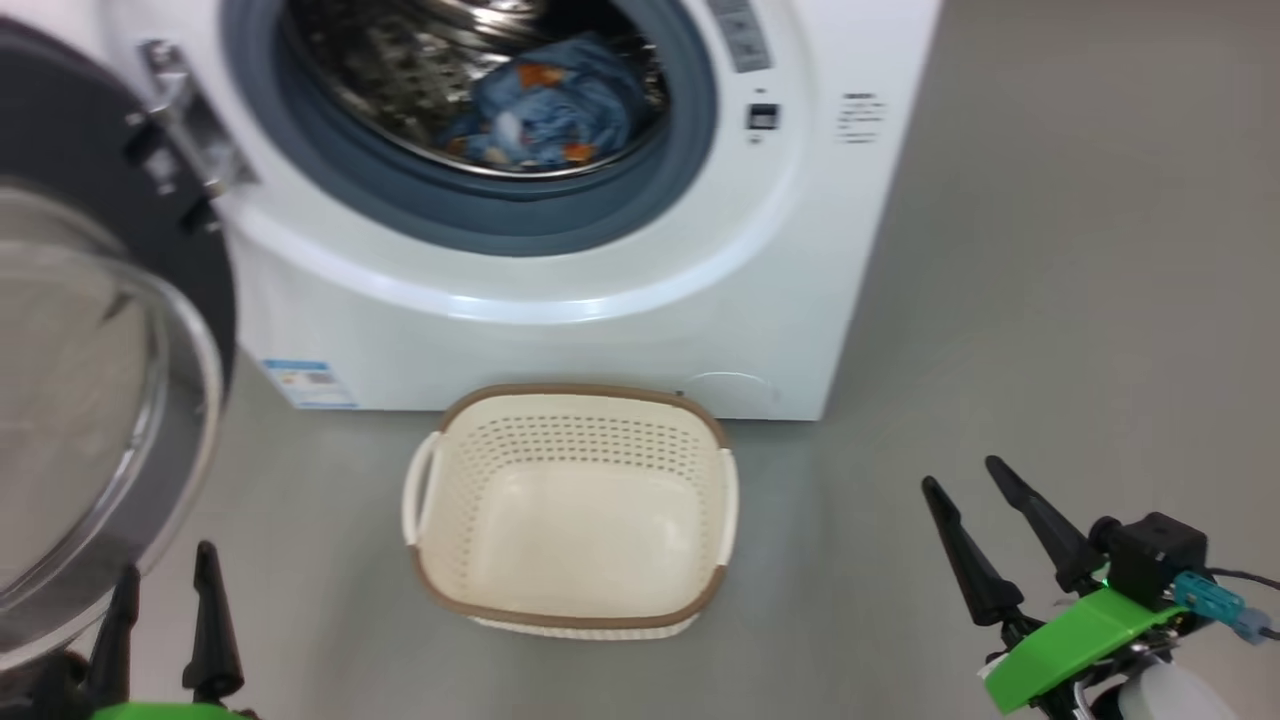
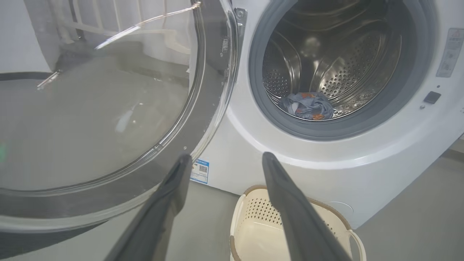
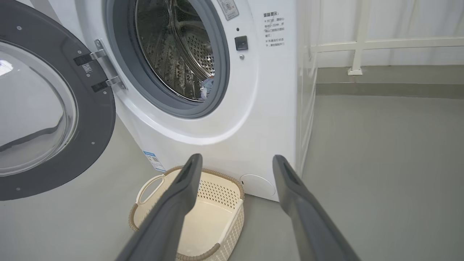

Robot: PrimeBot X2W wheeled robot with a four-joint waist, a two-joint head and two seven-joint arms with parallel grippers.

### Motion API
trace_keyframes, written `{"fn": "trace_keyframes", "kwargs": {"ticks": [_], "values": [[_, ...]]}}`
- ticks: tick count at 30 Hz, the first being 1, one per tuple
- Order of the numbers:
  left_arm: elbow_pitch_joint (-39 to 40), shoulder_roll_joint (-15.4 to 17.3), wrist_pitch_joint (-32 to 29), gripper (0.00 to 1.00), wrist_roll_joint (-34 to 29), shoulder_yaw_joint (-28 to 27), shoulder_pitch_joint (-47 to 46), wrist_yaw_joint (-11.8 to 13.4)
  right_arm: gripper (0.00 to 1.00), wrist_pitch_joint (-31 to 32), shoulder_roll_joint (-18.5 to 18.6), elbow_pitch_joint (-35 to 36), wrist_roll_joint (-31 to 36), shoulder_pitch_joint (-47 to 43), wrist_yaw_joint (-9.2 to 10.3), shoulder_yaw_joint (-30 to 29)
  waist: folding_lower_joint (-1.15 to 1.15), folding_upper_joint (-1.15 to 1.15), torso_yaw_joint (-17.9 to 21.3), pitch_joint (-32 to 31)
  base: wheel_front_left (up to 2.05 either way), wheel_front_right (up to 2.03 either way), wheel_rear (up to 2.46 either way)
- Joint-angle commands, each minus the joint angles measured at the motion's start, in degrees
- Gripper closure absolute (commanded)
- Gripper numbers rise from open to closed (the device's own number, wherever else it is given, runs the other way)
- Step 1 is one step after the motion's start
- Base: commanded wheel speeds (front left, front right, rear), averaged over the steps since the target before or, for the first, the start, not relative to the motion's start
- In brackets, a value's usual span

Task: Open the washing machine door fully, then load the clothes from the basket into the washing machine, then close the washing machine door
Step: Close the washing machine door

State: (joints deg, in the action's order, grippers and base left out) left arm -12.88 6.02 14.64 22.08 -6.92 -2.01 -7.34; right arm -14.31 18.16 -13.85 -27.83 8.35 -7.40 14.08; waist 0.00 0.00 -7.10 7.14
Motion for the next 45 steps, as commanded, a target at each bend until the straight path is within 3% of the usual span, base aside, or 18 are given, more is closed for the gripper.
{"fn": "trace_keyframes", "kwargs": {"ticks": [1,9,19,38,39,40,42,45], "values": [[1.8,0.7,0.4,0.0,-0.1,-2.8,0.2,-0.1,0.0,-0.7,1.1,1.0,-0.4,1.9,-0.09,1.9,0.0,0.0,-5.2,-0.5,0.0,0.0,0.0],[2.3,-1.0,0.4,0.0,-0.5,-4.0,2.9,-0.1,0.0,-0.7,2.0,-0.3,-1.2,4.4,-0.09,6.1,0.0,0.0,-14.3,-1.5,0.0,0.0,0.0],[3.3,-2.0,0.4,0.0,-1.1,-5.0,5.5,-0.1,0.0,-0.7,2.0,-1.4,-2.3,5.2,-0.09,9.2,0.0,0.0,-22.3,-3.7,0.0,0.0,0.0],[5.9,-3.0,0.4,0.0,-1.0,-7.5,7.4,-0.1,0.0,-0.7,1.7,-2.4,-3.2,7.1,-0.09,12.2,0.0,0.0,-23.1,-3.4,0.0,0.0,0.0],[6.2,-3.0,0.4,0.07,-0.8,-7.6,7.2,-0.1,0.0,-0.7,1.8,-2.4,-3.2,7.1,-0.09,12.2,0.0,0.0,-23.1,-3.3,0.0,0.0,0.0],[6.6,-3.0,0.4,0.53,-0.6,-7.7,7.0,-0.1,0.0,-0.7,1.7,-2.4,-3.2,7.1,-0.09,12.2,0.0,0.0,-23.1,-3.3,0.0,0.0,0.0],[7.7,-2.8,0.4,1.0,-0.5,-8.1,6.4,-0.1,0.0,-0.7,1.7,-2.3,-3.3,7.1,-0.09,12.1,0.0,0.0,-23.1,-3.1,0.0,0.0,0.0],[10.2,-1.6,0.4,1.0,0.0,-9.2,5.0,-0.1,0.0,-0.7,1.6,-2.3,-3.3,6.9,-0.09,11.9,0.0,0.0,-23.1,-2.8,0.0,0.0,0.0]]}}
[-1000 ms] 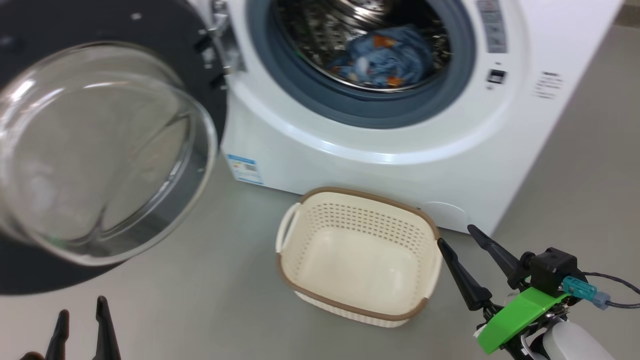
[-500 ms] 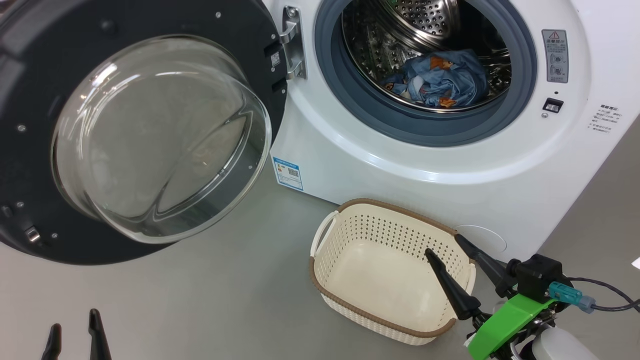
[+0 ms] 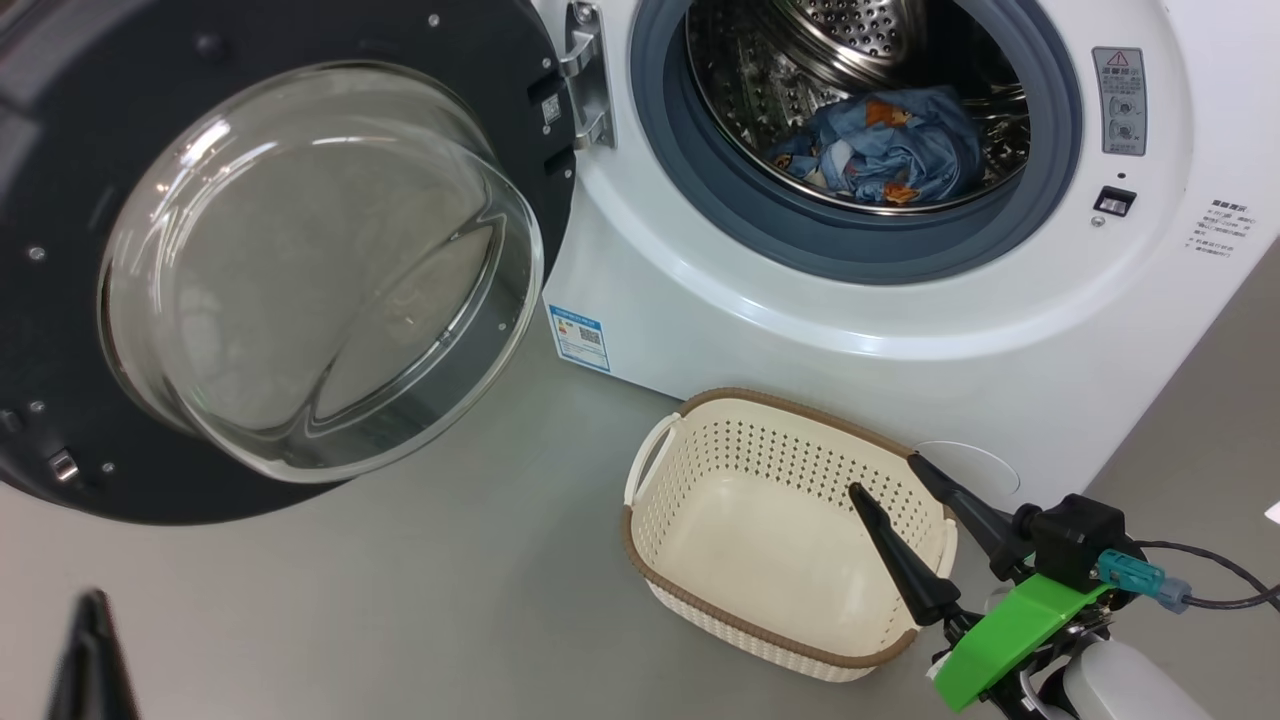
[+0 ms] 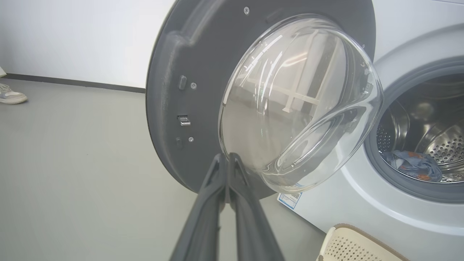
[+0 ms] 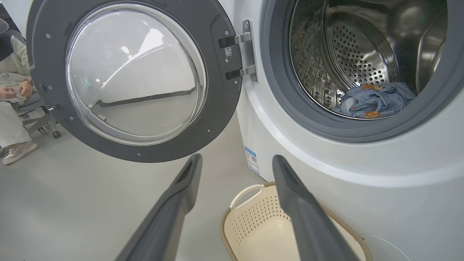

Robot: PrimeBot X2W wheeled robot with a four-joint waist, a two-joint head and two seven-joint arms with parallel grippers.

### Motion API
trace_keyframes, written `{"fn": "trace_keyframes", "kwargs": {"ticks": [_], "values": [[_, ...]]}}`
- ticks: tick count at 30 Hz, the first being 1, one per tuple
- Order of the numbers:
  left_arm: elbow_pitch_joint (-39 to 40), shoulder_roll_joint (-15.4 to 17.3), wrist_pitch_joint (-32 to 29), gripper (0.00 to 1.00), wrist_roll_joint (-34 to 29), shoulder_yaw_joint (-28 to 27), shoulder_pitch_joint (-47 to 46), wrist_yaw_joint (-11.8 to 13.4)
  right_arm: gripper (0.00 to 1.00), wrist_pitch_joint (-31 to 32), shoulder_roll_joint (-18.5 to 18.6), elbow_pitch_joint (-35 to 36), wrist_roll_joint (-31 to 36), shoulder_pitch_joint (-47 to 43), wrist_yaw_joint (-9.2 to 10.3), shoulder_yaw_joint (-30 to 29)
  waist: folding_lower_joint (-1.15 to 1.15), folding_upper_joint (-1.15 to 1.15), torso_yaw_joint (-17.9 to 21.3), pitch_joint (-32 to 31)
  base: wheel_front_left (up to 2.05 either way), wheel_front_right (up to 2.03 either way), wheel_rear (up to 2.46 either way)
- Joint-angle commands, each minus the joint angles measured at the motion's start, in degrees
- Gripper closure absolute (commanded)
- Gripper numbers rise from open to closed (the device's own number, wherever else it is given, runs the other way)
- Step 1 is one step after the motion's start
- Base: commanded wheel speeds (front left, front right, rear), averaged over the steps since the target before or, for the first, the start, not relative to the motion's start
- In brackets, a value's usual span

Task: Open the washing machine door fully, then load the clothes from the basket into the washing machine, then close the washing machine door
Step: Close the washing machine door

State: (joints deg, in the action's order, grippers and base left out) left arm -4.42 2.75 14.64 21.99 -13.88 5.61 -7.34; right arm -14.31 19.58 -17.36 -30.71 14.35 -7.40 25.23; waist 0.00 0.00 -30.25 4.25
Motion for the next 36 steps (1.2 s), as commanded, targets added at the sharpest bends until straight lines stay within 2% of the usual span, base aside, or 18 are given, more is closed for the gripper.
{"fn": "trace_keyframes", "kwargs": {"ticks": [1,5,10,16,22,25,31,34,36], "values": [[2.8,2.5,0.4,1.0,0.2,-2.7,-3.3,-0.1,0.0,-0.7,0.2,1.3,-0.4,0.7,-0.09,0.6,0.0,0.0,0.0,0.2,0.0,0.0,0.0],[6.0,7.1,0.4,1.0,3.0,-5.0,-7.2,-0.1,0.0,-0.7,0.2,1.5,-0.1,0.0,-0.09,-0.3,0.0,0.0,0.1,0.8,0.0,0.0,0.0],[3.9,16.8,0.4,1.0,11.5,-7.0,-14.7,-0.1,0.0,-0.7,0.5,2.0,0.4,-0.8,-0.09,-1.3,0.0,0.0,0.8,1.8,0.0,0.0,0.0],[-6.6,27.8,-2.9,1.0,28.8,-8.8,-25.7,-0.1,0.0,-0.7,1.0,2.2,0.8,-0.1,-0.09,-1.4,0.0,0.0,2.7,3.7,0.0,0.0,0.0],[-21.6,36.4,-15.3,1.0,46.4,-8.7,-36.3,-0.1,0.0,-0.7,2.2,2.2,1.1,1.0,-0.09,-1.3,0.0,0.0,4.6,6.3,0.0,0.0,0.0],[-27.7,39.5,-22.3,1.0,51.3,-7.3,-40.1,-0.1,0.0,-0.7,2.8,2.2,1.2,1.7,-0.09,-1.3,0.0,0.0,5.1,7.7,0.0,0.0,0.0],[-34.8,42.7,-34.4,1.0,57.3,-4.0,-44.4,-0.1,0.0,-0.7,3.7,2.5,1.5,2.7,-0.09,-1.2,0.0,0.0,5.9,9.6,0.0,0.0,0.0],[-36.7,43.4,-38.8,1.0,58.4,-2.1,-45.5,-0.1,0.0,-0.7,3.9,2.5,1.6,3.0,-0.09,-1.1,0.0,0.0,6.1,10.1,0.0,0.0,0.0],[-37.2,43.6,-39.3,1.0,58.4,-1.7,-45.7,-0.1,0.0,-0.7,4.0,2.5,1.6,3.1,-0.09,-1.1,0.0,0.0,6.1,10.2,0.0,0.0,0.0]]}}
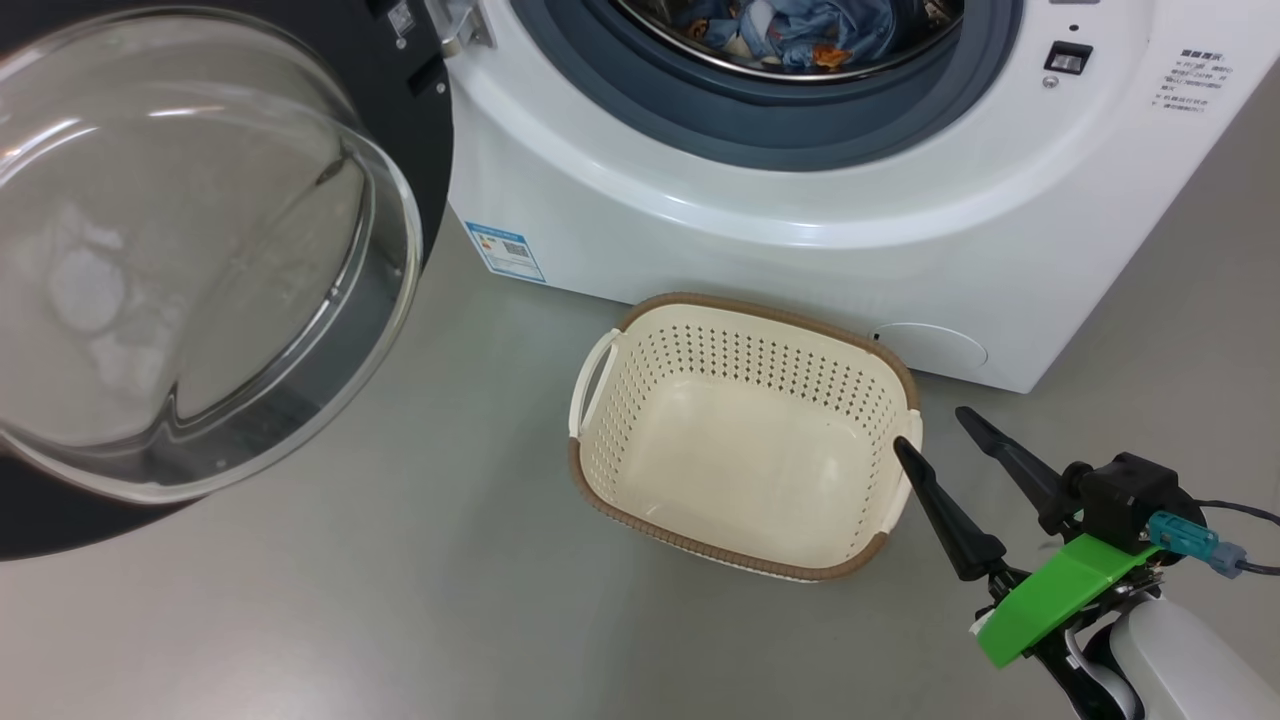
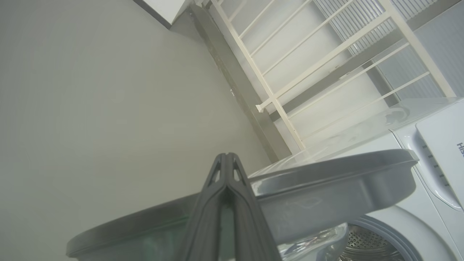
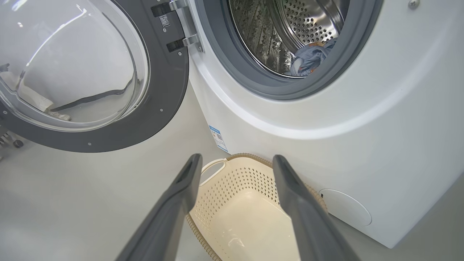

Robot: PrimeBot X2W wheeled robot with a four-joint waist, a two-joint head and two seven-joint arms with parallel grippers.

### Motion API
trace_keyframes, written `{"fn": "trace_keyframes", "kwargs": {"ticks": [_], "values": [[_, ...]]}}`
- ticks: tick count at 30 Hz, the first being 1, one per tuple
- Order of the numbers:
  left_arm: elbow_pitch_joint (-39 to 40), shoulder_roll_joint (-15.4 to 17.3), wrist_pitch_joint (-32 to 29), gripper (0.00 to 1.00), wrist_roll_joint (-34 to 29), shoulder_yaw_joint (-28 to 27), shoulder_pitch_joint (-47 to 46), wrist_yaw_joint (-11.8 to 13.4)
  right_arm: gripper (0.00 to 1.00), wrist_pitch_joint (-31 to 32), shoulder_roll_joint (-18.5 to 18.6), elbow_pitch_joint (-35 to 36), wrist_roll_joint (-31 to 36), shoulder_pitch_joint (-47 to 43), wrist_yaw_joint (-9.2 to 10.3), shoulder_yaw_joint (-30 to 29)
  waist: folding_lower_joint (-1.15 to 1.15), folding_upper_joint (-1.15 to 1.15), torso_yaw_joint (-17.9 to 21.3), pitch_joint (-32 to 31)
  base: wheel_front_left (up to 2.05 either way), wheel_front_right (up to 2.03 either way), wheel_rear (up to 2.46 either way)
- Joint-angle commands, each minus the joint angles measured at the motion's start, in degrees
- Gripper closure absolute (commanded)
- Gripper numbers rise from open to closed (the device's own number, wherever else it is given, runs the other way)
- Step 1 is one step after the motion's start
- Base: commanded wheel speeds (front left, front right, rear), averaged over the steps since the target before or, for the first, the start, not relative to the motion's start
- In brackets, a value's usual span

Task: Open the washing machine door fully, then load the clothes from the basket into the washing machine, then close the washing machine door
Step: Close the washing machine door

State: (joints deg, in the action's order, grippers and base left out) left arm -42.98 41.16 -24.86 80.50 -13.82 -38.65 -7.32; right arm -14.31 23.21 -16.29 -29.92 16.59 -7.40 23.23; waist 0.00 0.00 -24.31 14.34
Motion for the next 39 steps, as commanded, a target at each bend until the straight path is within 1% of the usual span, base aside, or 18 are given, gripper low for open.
{"fn": "trace_keyframes", "kwargs": {"ticks": [1,7,16,29,32,35,39], "values": [[0.9,5.1,-0.6,1.0,0.5,-1.6,-1.7,-0.2,0.0,-0.7,0.4,1.4,0.9,0.9,-0.09,0.9,0.0,0.0,0.2,0.3,0.0,0.0,0.0],[-0.6,4.7,-3.5,1.0,1.5,0.2,-2.0,-0.2,0.0,-0.7,0.4,1.2,0.9,1.5,-0.09,1.3,0.0,0.0,0.4,0.4,0.0,0.0,0.0],[0.8,4.0,-9.3,1.0,3.5,2.7,-0.3,-0.2,0.0,-0.7,0.4,0.9,0.8,1.1,-0.09,1.1,0.0,0.0,0.0,-0.8,0.0,0.0,0.0],[7.5,3.1,-18.6,1.0,7.4,5.0,4.3,-0.2,0.0,-0.7,0.0,0.9,0.7,-0.5,-0.09,0.5,0.0,0.0,-0.8,-3.4,0.0,0.0,0.0],[8.5,2.9,-19.4,1.0,7.6,5.3,5.0,-0.2,0.0,-0.7,-0.1,0.9,0.7,-0.8,-0.09,0.4,0.0,0.0,-1.0,-3.7,0.0,0.0,0.0],[11.1,2.4,-22.1,1.0,9.4,5.4,6.1,-0.2,0.0,-0.7,-0.2,1.0,0.7,-1.1,-0.09,0.5,0.0,0.0,-1.0,-4.4,0.0,0.0,0.0],[13.2,2.5,-23.9,1.0,10.0,5.7,7.0,-0.2,0.0,-0.7,-0.1,1.0,0.6,-1.4,-0.09,0.3,0.0,0.0,-1.0,-5.1,0.0,0.0,0.0]]}}
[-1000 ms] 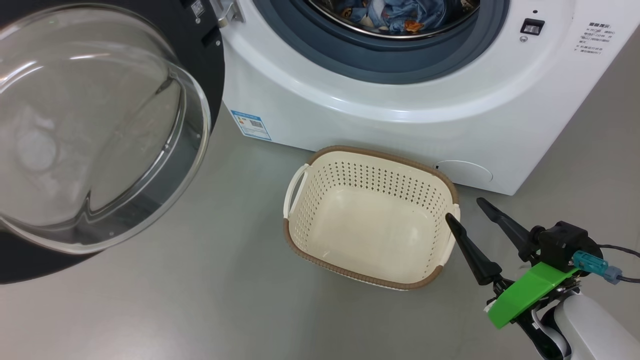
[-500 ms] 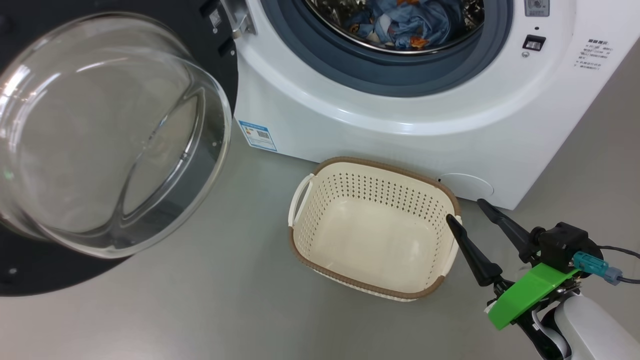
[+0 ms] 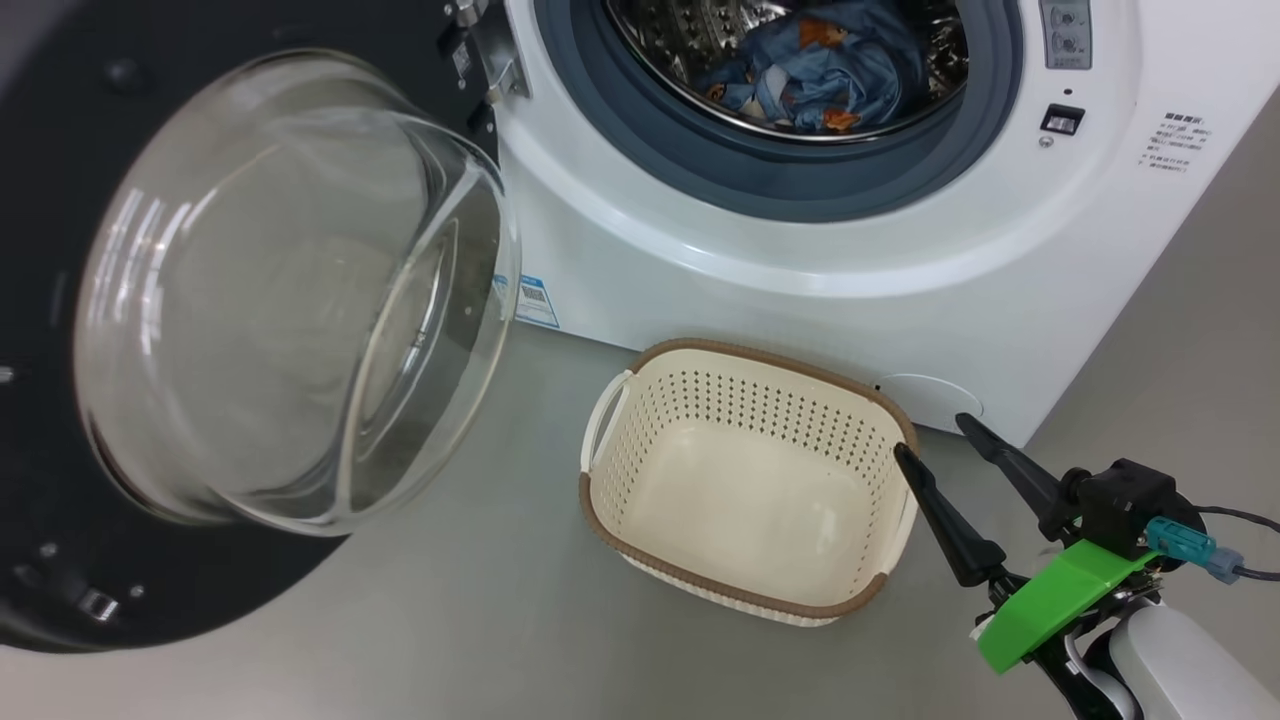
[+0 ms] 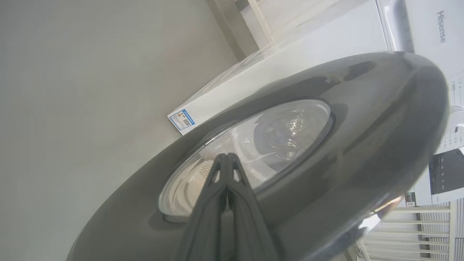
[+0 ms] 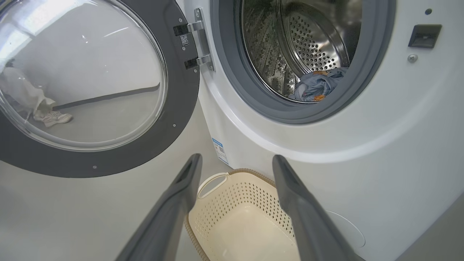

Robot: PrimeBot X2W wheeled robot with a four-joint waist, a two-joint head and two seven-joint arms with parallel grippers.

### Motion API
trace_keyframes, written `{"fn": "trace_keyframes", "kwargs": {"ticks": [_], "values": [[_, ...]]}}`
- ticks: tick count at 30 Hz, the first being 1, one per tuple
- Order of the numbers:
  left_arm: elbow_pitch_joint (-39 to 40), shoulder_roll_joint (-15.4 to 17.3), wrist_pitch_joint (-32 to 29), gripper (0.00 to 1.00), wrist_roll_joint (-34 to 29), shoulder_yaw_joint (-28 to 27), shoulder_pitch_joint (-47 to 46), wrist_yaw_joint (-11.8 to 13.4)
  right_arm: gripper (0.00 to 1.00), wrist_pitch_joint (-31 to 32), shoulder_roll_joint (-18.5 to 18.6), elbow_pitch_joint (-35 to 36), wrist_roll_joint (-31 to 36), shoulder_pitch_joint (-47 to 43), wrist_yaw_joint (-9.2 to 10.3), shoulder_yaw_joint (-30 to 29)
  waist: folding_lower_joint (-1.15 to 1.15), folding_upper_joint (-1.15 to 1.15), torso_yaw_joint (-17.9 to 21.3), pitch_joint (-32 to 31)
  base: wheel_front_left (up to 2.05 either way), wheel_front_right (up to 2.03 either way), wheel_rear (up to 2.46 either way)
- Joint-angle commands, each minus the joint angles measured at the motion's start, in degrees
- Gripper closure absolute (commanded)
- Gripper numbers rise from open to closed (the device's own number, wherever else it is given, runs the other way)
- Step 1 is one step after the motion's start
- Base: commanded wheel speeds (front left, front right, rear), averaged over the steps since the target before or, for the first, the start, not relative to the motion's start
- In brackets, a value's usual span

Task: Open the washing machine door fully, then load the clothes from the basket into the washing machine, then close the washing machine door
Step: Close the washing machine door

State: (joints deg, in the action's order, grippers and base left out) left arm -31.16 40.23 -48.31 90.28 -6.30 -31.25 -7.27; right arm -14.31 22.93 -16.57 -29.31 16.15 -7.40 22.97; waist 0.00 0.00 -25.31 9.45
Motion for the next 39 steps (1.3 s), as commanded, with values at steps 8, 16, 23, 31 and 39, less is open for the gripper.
{"fn": "trace_keyframes", "kwargs": {"ticks": [8,16,23,31,39], "values": [[8.4,3.3,-6.5,1.0,3.3,-2.1,2.2,-0.2,0.0,-0.7,-0.2,1.4,0.0,-2.2,-0.09,-0.2,0.0,0.0,0.3,-1.8,0.0,0.0,0.0],[19.0,0.5,-11.6,1.0,5.1,-0.7,5.5,-0.2,0.0,-0.7,-0.9,1.8,0.2,-3.5,-0.09,-1.8,0.0,0.0,1.3,-2.9,0.0,0.0,0.0],[27.0,-2.6,-15.1,1.0,6.5,0.6,7.6,-0.2,0.0,-0.7,-1.4,2.1,0.4,-4.6,-0.09,-3.2,0.0,0.0,3.0,-3.6,0.0,0.0,0.0],[32.1,-7.1,-16.8,1.0,6.9,3.1,7.6,-0.2,0.0,-0.7,-2.5,2.5,0.7,-5.8,-0.09,-4.4,0.0,0.0,6.2,-4.7,0.0,0.0,0.0],[34.0,-11.7,-16.8,1.0,5.5,6.8,5.3,-0.2,0.0,-0.7,-3.1,2.8,1.0,-6.8,-0.09,-5.5,0.0,0.0,10.8,-5.3,0.0,0.0,0.0]]}}
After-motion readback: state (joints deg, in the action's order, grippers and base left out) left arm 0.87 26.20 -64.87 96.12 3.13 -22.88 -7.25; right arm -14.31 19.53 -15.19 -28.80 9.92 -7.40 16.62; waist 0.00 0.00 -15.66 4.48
